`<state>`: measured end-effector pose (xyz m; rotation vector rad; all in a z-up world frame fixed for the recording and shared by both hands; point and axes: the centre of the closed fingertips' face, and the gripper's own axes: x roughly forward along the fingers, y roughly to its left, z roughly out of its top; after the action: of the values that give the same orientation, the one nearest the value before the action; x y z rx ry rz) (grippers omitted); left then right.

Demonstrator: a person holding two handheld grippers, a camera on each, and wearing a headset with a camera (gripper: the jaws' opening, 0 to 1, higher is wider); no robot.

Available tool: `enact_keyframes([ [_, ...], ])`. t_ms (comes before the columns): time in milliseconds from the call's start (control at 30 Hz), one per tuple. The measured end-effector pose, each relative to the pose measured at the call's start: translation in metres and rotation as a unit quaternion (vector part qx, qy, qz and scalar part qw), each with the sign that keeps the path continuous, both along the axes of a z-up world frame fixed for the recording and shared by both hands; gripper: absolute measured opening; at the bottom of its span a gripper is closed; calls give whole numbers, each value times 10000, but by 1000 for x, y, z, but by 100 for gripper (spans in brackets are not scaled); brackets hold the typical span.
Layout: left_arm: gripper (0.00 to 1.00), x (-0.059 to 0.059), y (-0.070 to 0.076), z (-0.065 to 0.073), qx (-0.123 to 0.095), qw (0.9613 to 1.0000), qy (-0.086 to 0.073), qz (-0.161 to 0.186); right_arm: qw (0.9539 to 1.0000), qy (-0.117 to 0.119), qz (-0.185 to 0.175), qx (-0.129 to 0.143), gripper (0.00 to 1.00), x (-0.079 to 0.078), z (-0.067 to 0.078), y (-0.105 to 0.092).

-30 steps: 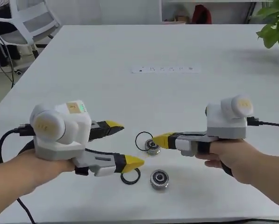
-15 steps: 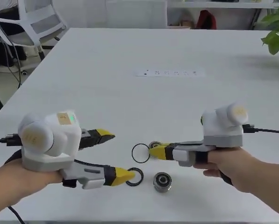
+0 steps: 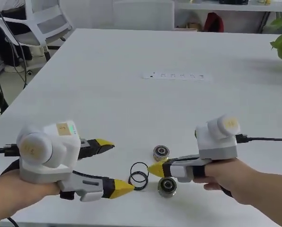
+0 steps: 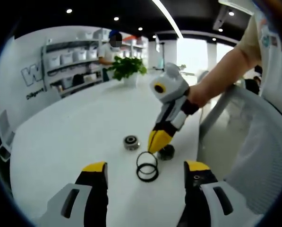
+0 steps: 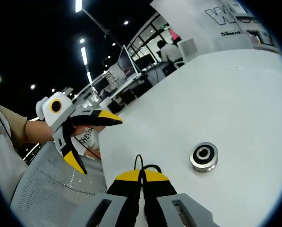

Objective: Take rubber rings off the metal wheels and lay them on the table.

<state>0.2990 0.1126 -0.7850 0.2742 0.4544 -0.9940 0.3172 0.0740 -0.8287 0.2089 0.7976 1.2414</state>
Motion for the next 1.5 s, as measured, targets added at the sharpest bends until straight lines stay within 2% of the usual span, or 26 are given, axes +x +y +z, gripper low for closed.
enact_keyframes([
  [300, 66, 0, 6, -4, 16, 10000, 64, 43, 9998, 144, 98, -120, 0, -5, -9, 4],
  [567, 66, 0, 8, -6, 43, 9999, 87, 71, 9996, 131, 108, -233, 0, -5, -15, 5],
  [1133, 66, -3, 10, -10, 102, 9997, 182, 103, 9989, -23, 58, -468, 0, 0, -23, 2],
  [1500, 66, -5, 9, -10, 118, 9997, 208, 83, 9987, -79, 74, -493, 6, 0, -22, 1],
])
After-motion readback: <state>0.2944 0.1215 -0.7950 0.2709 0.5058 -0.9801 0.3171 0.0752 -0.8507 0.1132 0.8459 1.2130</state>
